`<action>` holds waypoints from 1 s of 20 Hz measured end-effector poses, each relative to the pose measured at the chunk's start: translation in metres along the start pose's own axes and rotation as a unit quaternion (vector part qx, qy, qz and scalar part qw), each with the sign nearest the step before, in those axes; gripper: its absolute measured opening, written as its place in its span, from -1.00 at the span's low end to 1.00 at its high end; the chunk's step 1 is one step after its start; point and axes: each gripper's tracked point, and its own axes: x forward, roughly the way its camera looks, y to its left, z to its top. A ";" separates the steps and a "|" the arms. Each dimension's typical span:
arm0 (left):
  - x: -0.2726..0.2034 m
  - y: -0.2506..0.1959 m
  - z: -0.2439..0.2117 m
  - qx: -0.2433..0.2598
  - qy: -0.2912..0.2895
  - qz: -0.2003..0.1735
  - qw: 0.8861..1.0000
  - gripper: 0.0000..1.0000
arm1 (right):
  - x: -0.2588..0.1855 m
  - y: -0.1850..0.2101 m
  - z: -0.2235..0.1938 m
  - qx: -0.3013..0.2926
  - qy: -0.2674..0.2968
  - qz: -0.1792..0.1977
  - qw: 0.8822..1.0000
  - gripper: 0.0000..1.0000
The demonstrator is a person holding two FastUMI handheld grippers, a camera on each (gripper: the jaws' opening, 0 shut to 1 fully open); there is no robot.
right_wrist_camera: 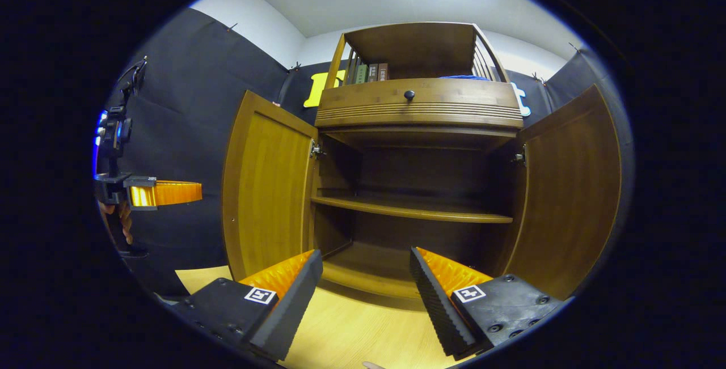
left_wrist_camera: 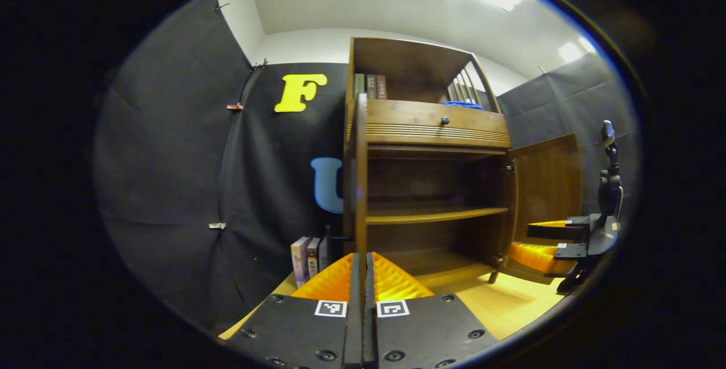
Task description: Open the right door of the double-door shoe cabinet with the right hand, and open the left door with the left hand.
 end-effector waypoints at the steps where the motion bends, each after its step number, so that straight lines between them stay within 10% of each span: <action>1: -0.001 -0.008 0.001 0.004 -0.001 -0.008 1.000 -0.85 | -0.004 -0.006 -0.002 0.002 0.002 -0.008 1.000 0.94; 7: 0.017 -0.055 0.003 -0.003 -0.021 -0.057 0.998 -0.85 | -0.031 -0.036 0.004 0.009 0.003 -0.042 0.999 0.94; 14: 0.054 -0.106 -0.009 -0.011 -0.015 -0.089 0.996 0.63 | -0.050 -0.079 0.010 -0.002 -0.003 -0.077 0.997 0.99; 20: 0.073 -0.132 -0.016 -0.013 -0.008 -0.090 0.996 0.89 | -0.052 -0.110 0.012 0.002 -0.006 -0.090 0.996 0.99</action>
